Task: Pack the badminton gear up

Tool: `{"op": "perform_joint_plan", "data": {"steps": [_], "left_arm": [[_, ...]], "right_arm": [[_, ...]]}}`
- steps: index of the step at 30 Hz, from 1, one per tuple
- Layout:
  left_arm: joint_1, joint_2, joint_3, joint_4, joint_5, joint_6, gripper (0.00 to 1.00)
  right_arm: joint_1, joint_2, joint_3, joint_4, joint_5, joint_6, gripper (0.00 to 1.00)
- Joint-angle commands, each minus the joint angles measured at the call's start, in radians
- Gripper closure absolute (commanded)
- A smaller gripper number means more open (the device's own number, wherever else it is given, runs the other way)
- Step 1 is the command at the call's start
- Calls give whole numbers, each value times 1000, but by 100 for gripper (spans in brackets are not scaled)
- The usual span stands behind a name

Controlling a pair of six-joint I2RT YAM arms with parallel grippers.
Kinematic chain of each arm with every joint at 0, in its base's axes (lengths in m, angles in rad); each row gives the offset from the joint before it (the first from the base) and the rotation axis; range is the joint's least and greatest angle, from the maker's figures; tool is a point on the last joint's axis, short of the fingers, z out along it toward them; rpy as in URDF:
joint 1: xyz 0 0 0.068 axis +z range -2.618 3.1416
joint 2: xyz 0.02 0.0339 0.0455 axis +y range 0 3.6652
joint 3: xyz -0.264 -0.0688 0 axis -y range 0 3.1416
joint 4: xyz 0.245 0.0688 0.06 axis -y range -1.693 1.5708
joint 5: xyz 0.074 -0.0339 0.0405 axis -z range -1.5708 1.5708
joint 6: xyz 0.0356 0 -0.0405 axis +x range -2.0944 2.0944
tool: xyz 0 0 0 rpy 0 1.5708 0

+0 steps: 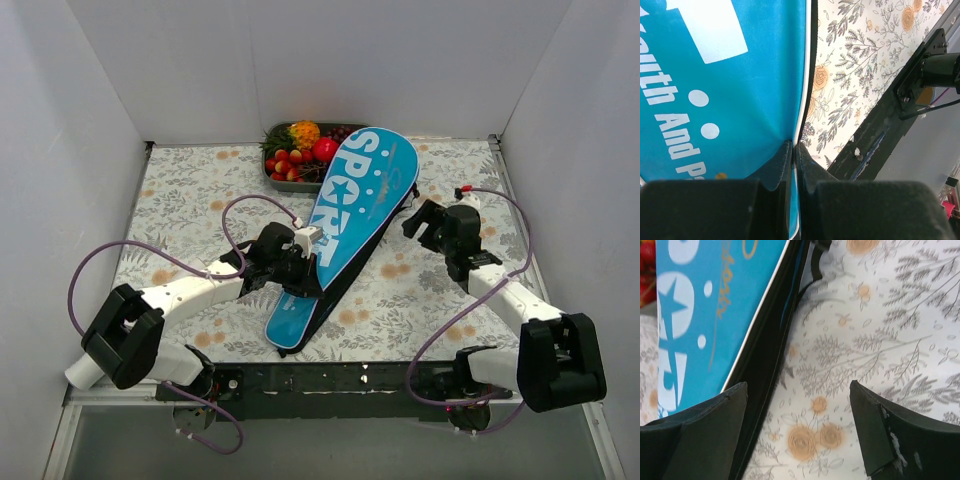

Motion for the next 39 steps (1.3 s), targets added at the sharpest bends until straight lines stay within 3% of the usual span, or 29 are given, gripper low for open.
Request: {"op": "perform_joint_plan", "data": {"steps": [1, 12, 23, 28, 31, 34, 35, 36, 38, 39], "left_arm": [[-3, -8, 10, -4, -4, 6, 100], [-5, 52, -5, 4, 23, -5, 100], [-9, 86, -25, 28, 84, -15, 100], [-15, 73, -43, 42, 96, -21, 100], [-17, 73, -46, 33, 101, -12, 100], [-17, 80, -43, 27, 101, -11, 100], [-17, 80, -43, 27, 99, -9, 100], [-17, 76, -43, 24, 96, -9, 100], [-17, 69, -45, 18, 92, -9, 100], [-18, 67, -46, 18, 90, -8, 100]], "right_arm": [[-78, 56, 27, 259, -90, 45, 10], [-174, 386, 63, 680, -227, 136, 10], [-191, 772, 301, 855, -325, 169, 11], [-193, 912, 389, 924, -394, 263, 16], [-193, 943, 395, 981, -417, 292, 26], [-193, 938, 377, 1004, -425, 297, 45], [-193, 932, 364, 1011, -425, 300, 58], [-197, 926, 341, 1030, -426, 303, 64], [-201, 894, 309, 1040, -423, 309, 95], [-202, 879, 292, 1051, -417, 315, 99]]}}
